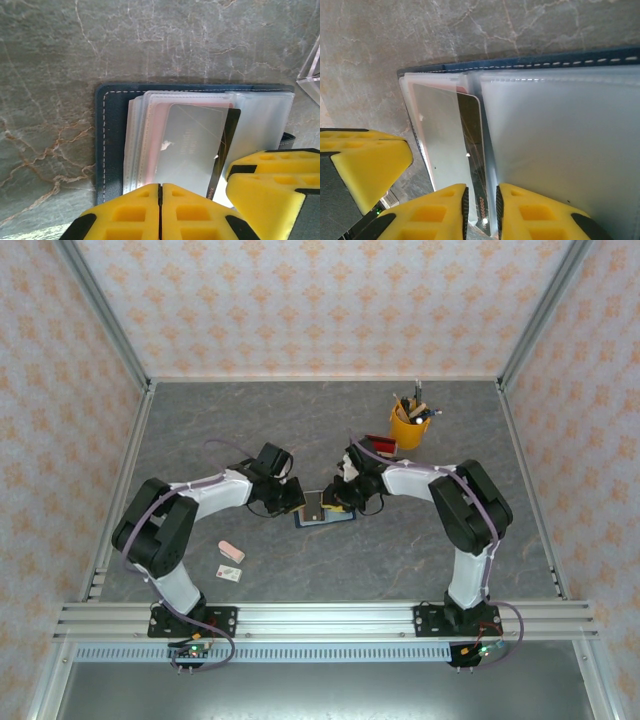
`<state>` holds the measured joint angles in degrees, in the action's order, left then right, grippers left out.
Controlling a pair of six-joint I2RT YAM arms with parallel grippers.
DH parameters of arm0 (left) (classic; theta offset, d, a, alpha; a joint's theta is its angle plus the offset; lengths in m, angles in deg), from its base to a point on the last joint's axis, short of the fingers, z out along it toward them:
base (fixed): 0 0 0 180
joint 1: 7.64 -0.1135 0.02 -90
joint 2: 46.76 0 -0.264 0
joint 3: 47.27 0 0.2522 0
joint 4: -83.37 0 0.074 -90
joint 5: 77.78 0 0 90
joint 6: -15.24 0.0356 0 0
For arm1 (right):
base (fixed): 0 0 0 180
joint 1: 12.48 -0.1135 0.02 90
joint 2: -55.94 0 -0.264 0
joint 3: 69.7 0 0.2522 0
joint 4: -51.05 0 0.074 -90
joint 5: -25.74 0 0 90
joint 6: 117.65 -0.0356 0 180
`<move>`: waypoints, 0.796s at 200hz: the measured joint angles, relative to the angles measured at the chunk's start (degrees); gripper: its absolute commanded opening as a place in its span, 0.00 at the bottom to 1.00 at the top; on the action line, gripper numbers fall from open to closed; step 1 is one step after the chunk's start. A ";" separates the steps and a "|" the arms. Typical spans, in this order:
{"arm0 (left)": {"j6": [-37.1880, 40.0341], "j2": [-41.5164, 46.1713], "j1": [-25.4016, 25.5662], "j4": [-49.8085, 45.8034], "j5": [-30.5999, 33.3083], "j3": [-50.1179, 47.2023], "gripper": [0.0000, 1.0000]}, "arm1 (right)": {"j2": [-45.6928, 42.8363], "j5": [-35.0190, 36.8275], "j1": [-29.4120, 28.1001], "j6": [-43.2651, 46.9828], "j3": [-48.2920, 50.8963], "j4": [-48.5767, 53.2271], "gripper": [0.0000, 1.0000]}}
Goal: Take the credit cards out of the card holder
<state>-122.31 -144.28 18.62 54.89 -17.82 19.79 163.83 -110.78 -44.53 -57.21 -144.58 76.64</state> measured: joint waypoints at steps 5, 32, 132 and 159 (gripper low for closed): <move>-0.02 -0.17 0.00 0.00 0.02 0.00 0.07 | 0.15 -0.02 0.00 -0.02 0.00 -0.15 0.23; -0.59 -1.22 0.02 0.00 0.13 0.00 0.06 | 0.83 -0.39 0.00 -0.37 0.00 -0.79 0.20; -2.12 -1.66 0.37 0.63 0.48 -0.11 0.04 | 1.81 -1.95 0.00 -1.03 -0.24 -2.75 0.13; -2.10 -1.66 0.37 0.63 0.68 -0.11 0.05 | 1.92 -1.88 0.04 -1.25 -0.26 -2.82 0.06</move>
<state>-124.41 -145.94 18.99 55.53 -17.14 19.68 165.76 -112.66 -44.49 -58.46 -144.84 73.82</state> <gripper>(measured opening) 0.055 0.089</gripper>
